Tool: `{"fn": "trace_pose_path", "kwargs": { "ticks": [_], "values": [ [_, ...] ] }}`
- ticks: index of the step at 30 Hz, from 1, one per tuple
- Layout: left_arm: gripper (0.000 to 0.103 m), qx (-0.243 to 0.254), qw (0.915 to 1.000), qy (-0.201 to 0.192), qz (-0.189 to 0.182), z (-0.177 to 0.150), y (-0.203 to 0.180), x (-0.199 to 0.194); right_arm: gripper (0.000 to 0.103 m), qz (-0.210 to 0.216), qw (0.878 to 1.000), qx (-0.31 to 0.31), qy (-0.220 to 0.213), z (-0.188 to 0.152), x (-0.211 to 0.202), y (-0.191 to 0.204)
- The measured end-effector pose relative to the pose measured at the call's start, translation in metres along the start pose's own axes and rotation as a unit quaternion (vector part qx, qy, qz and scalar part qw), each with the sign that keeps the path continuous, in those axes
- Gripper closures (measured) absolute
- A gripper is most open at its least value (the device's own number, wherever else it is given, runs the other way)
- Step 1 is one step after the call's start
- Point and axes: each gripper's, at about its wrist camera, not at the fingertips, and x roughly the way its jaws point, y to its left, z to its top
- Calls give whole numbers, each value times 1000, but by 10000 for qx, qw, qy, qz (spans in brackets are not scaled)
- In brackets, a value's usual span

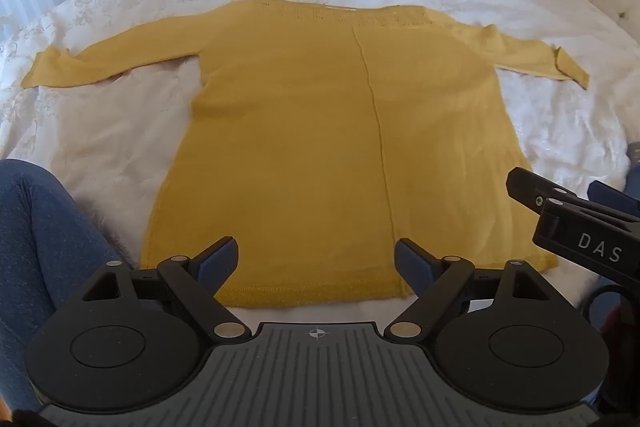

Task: Fold small clothes

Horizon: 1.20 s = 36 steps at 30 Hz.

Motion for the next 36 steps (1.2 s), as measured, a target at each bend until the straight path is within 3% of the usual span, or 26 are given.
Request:
{"fn": "trace_pose_path", "kwargs": {
  "ticks": [8, 13, 36],
  "values": [
    [18, 1, 10000, -10, -57, -1, 3, -1, 1, -18, 10000, 16, 0, 3, -1, 0],
    [18, 51, 10000, 32, -39, -2, -2, 2, 1, -17, 10000, 71, 19, -13, 3, -2],
    [17, 4, 10000, 72, -24, -1, 5, 9, 1, 18, 9999, 121, 113, -4, 9, -2]
  ]
}}
